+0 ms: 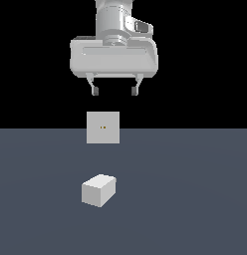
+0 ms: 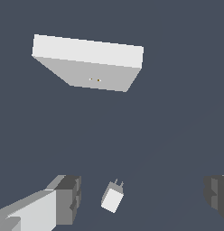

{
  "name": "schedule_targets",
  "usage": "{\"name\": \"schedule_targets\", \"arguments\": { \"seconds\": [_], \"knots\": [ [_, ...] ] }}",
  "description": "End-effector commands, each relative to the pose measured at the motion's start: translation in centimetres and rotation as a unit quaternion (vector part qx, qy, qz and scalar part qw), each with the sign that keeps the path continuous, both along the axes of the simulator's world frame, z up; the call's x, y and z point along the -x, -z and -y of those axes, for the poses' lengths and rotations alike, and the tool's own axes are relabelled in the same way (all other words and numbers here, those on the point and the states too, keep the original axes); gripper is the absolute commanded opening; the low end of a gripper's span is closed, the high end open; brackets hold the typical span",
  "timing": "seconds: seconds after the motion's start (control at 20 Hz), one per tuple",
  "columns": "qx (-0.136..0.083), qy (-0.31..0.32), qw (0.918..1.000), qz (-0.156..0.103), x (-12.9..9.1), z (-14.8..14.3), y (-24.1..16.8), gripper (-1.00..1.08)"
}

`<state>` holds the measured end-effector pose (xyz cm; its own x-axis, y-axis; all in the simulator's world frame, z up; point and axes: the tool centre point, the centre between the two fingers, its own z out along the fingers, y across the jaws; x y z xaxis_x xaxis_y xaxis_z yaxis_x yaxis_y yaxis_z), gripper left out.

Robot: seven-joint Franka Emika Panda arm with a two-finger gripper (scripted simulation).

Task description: Plug the charger into the wall socket.

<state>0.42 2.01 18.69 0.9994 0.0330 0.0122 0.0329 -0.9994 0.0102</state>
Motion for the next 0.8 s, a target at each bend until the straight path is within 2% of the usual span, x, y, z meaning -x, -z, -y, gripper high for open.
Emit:
{"name": "schedule_targets", "arguments": {
  "seconds": [0.0,0.4,0.75],
  "knots": [
    [0.000,0.000,1.0000,0.000,0.0,0.0,0.0,1.00],
    [0.000,0.018,0.9998,0.000,1.0,0.1,0.9,1.00],
    [-0.001,0.066,0.9978,0.000,3.5,0.3,3.5,1.00]
  ]
}}
